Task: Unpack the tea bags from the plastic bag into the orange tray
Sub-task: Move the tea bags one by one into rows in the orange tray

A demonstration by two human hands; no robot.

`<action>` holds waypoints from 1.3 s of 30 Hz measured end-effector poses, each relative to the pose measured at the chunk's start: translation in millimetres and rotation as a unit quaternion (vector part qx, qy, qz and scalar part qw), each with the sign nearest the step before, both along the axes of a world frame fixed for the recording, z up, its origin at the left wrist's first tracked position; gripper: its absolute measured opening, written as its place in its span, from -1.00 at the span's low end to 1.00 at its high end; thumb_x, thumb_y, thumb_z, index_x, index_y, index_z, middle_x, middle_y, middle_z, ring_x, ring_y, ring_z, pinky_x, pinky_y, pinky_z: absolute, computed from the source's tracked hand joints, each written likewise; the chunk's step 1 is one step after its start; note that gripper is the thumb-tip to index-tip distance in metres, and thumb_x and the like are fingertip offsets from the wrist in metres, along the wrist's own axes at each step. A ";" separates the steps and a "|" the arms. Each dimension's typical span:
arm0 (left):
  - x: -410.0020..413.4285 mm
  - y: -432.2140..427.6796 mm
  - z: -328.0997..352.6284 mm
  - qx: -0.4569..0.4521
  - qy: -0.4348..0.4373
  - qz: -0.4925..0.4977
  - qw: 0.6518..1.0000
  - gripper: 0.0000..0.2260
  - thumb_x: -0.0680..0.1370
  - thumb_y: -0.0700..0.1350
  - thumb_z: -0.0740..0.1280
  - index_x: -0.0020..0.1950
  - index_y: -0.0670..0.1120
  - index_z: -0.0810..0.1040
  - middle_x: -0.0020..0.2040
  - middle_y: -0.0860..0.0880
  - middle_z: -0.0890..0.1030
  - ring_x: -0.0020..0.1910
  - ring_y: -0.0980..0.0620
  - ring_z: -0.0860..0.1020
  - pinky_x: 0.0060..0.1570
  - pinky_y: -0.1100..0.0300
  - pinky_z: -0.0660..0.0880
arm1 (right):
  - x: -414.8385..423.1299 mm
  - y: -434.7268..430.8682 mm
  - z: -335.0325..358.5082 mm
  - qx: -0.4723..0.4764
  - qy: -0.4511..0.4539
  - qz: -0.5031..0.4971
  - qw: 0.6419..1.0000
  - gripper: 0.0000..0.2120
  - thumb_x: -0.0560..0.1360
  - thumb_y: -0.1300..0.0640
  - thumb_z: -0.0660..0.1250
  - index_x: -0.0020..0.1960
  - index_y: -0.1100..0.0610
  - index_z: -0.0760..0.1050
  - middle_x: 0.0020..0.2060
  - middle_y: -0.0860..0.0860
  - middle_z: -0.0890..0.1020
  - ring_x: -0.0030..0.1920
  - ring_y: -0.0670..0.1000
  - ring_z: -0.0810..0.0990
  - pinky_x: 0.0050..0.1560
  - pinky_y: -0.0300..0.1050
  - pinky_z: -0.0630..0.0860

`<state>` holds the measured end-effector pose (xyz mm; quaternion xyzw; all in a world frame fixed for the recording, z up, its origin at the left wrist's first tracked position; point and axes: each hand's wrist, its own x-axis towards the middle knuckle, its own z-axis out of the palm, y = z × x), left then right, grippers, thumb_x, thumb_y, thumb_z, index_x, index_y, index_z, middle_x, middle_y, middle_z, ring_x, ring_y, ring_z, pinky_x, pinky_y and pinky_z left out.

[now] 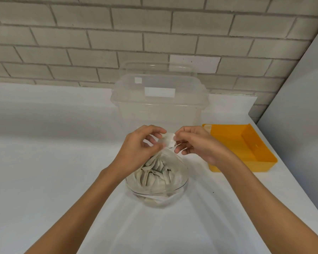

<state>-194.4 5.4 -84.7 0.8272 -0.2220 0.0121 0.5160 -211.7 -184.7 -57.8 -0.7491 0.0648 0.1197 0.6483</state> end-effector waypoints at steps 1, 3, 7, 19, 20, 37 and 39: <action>-2.8 -1.3 0.5 0.019 -0.018 -0.021 0.999 -0.65 0.43 -0.13 0.49 0.16 0.11 0.57 0.03 0.14 0.55 -0.05 0.21 0.53 -0.06 0.35 0.48 | 0.9 1.1 1.1 0.030 0.012 -0.007 0.999 -0.89 0.50 0.28 0.30 -0.19 0.17 0.52 -0.38 0.03 0.61 -0.36 0.01 0.59 -0.31 -0.20 0.45; -6.5 -5.1 -1.9 0.053 -0.043 -0.039 0.997 -0.52 0.39 -0.11 0.52 0.25 0.15 0.48 0.09 0.17 0.51 0.04 0.24 0.50 -0.01 0.39 0.43 | 2.4 4.5 0.9 0.064 0.030 -0.008 0.997 -0.90 0.50 0.27 0.31 -0.18 0.18 0.55 -0.37 0.03 0.61 -0.38 -0.01 0.55 -0.33 -0.20 0.44; -6.7 -8.9 -11.2 -0.009 -0.037 -0.004 0.999 -0.67 0.47 -0.13 0.45 0.18 0.13 0.51 -0.01 0.19 0.59 -0.04 0.20 0.56 -0.01 0.32 0.49 | 5.1 13.2 -7.0 0.057 0.040 0.012 0.997 -0.95 0.49 0.22 0.37 -0.12 0.19 0.59 -0.30 0.05 0.59 -0.40 -0.06 0.44 -0.34 -0.22 0.42; 20.1 31.7 -19.1 -0.035 0.044 0.103 0.993 -0.91 0.51 -0.17 0.41 0.00 -0.06 0.60 -0.16 0.03 0.69 -0.16 0.19 0.64 -0.12 0.46 0.49 | 20.6 27.5 -61.2 -0.401 -0.199 0.104 0.888 -0.73 0.50 0.33 0.23 0.00 0.03 0.61 -0.12 -0.02 0.56 -0.19 -0.12 0.51 -0.15 -0.13 0.50; 20.4 32.7 -17.8 -0.040 0.045 0.109 0.992 -0.92 0.51 -0.17 0.42 -0.01 -0.07 0.59 -0.17 0.03 0.69 -0.17 0.18 0.64 -0.15 0.48 0.48 | 23.0 28.3 -65.8 -0.440 -0.199 0.119 0.868 -0.72 0.51 0.33 0.22 0.05 0.03 0.59 -0.06 -0.01 0.52 -0.11 -0.06 0.51 -0.14 -0.11 0.47; 45.8 2.6 26.7 0.016 0.009 0.076 0.997 -0.96 0.49 -0.09 0.44 -0.09 0.03 0.68 -0.13 0.12 0.66 -0.30 0.19 0.46 -0.26 0.50 0.36 | 37.0 -37.1 26.5 -0.206 -0.125 0.071 0.968 -0.93 0.51 0.26 0.37 -0.02 0.19 0.61 -0.32 0.04 0.62 -0.36 -0.05 0.62 -0.29 -0.22 0.56; 48.4 -17.3 32.7 0.018 0.000 0.054 0.998 -0.95 0.49 -0.11 0.44 -0.09 0.02 0.69 -0.15 0.06 0.67 -0.33 0.20 0.42 -0.25 0.46 0.36 | 36.8 -59.3 38.5 -0.250 -0.145 0.060 0.956 -0.87 0.50 0.27 0.37 0.03 0.16 0.62 -0.28 0.06 0.64 -0.34 -0.06 0.62 -0.28 -0.23 0.57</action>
